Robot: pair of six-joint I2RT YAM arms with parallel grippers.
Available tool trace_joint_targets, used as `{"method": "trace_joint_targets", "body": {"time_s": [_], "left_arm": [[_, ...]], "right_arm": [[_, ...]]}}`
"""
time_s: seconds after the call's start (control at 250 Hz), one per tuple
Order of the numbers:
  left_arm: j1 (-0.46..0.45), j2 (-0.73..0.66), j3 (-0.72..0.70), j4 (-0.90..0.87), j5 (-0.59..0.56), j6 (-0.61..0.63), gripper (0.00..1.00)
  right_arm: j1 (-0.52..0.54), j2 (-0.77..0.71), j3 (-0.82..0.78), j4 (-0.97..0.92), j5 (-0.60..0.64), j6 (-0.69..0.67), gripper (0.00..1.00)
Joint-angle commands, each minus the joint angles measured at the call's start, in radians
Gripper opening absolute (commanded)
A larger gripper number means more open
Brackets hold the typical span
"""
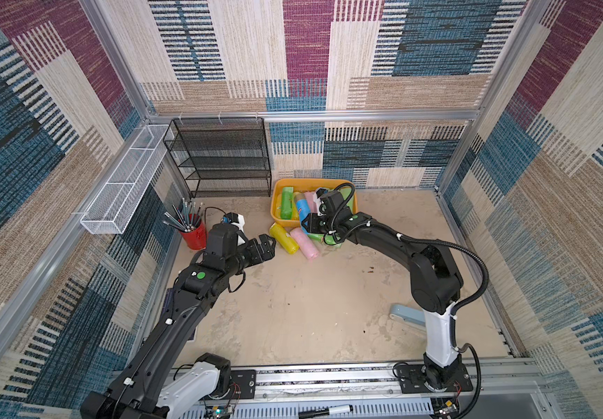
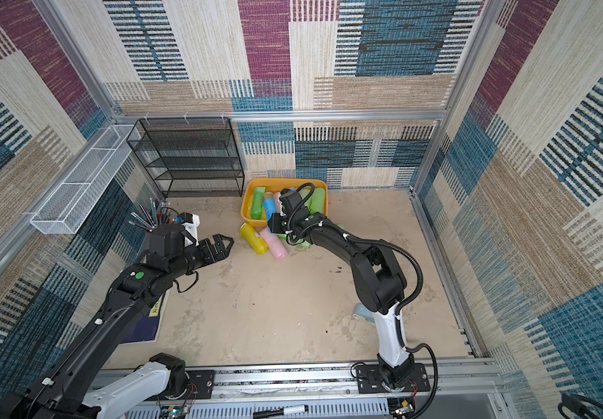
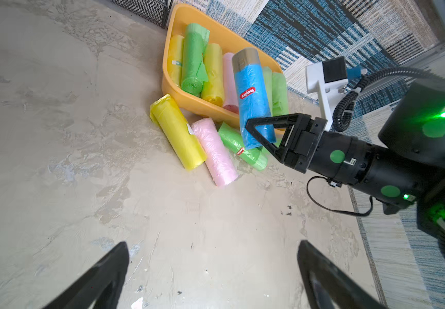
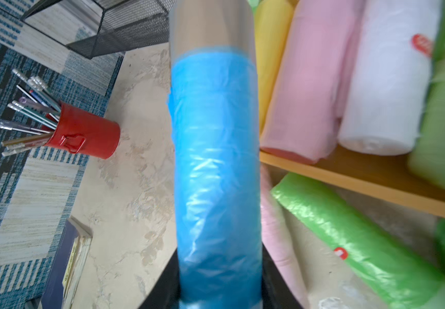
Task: Put the roll of trash bags into the storage box
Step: Pick up the roll of trash bags from the center of the board, then place the roll of trash bags in the storage box.
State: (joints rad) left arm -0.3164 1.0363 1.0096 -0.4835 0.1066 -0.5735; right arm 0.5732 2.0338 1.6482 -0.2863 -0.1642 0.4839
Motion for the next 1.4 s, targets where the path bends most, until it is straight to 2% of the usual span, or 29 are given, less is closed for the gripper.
{"method": "trace_joint_targets", "body": {"time_s": [0.0,0.196,0.436,0.62,0.748,0.832,0.912,0.992,1.008,1.396], "left_arm": [[0.000,0.030,0.042,0.005,-0.015,0.032,0.99],[0.001,0.108,0.095,-0.001,0.017,0.012,0.99],[-0.001,0.197,0.165,-0.006,0.050,0.005,0.98],[-0.001,0.287,0.228,-0.036,0.042,0.019,0.98],[0.000,0.362,0.317,-0.131,0.020,0.053,0.99],[0.000,0.391,0.357,-0.151,0.026,0.071,0.99],[0.001,0.411,0.380,-0.150,0.028,0.086,0.98],[0.001,0.433,0.407,-0.160,0.034,0.103,0.98],[0.001,0.438,0.411,-0.161,0.033,0.103,0.99],[0.011,0.548,0.471,-0.204,0.058,0.125,0.98]], "right_arm": [[-0.047,-0.001,0.015,0.032,0.011,-0.026,0.23],[-0.125,0.027,0.037,0.027,0.059,-0.043,0.23],[-0.170,0.089,0.085,0.008,0.143,-0.052,0.23],[-0.191,0.176,0.196,-0.063,0.174,-0.047,0.21],[-0.193,0.197,0.237,-0.085,0.177,-0.049,0.38],[-0.193,0.189,0.235,-0.085,0.173,-0.043,0.61],[-0.193,0.168,0.211,-0.069,0.166,-0.041,0.74],[-0.193,0.137,0.175,-0.054,0.175,-0.032,0.93],[-0.193,0.131,0.170,-0.052,0.177,-0.032,1.00],[-0.193,-0.061,-0.034,0.059,0.144,-0.045,0.99]]}}
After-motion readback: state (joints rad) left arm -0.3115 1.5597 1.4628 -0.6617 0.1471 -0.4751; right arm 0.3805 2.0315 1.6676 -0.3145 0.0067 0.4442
